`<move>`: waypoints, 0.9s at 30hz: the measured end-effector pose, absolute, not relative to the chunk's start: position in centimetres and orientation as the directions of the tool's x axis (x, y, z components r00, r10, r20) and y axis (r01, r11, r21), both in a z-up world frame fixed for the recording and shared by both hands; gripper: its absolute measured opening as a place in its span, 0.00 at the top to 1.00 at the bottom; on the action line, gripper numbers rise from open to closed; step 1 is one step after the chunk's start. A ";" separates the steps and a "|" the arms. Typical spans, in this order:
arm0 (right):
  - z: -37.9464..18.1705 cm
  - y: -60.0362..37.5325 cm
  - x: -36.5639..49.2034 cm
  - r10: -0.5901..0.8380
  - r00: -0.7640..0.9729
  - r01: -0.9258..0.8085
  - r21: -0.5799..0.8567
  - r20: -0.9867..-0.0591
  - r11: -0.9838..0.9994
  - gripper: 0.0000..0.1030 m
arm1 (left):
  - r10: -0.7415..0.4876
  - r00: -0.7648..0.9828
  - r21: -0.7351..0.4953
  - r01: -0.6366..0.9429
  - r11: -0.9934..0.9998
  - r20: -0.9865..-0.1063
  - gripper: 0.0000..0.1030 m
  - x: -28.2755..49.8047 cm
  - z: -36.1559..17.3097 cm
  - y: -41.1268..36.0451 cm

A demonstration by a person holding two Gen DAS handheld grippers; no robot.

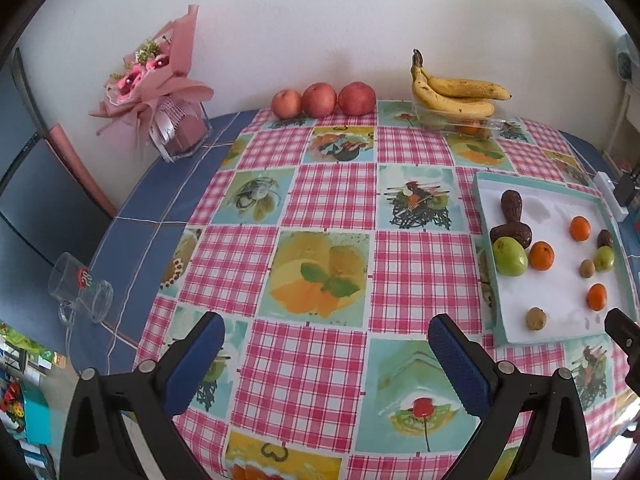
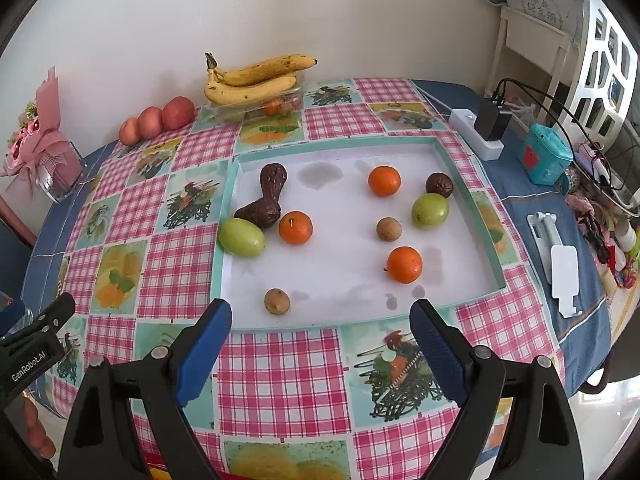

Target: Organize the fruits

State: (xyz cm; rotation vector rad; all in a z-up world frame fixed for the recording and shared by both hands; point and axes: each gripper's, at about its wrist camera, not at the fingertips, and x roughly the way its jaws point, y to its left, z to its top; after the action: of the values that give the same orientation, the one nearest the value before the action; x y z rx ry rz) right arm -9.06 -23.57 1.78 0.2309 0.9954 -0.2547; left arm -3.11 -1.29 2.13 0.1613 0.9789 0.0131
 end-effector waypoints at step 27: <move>1.5 -22.9 -8.5 -0.101 0.517 0.282 0.058 -0.850 0.958 0.12 | 0.109 0.551 0.188 0.089 0.978 -0.827 0.00 -3.1 1.8 -2.3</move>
State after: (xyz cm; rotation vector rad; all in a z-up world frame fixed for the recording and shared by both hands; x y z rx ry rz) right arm -8.50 -22.89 1.49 0.1978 1.0027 -0.2311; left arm -3.07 -2.27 1.83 0.2183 0.9893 0.0123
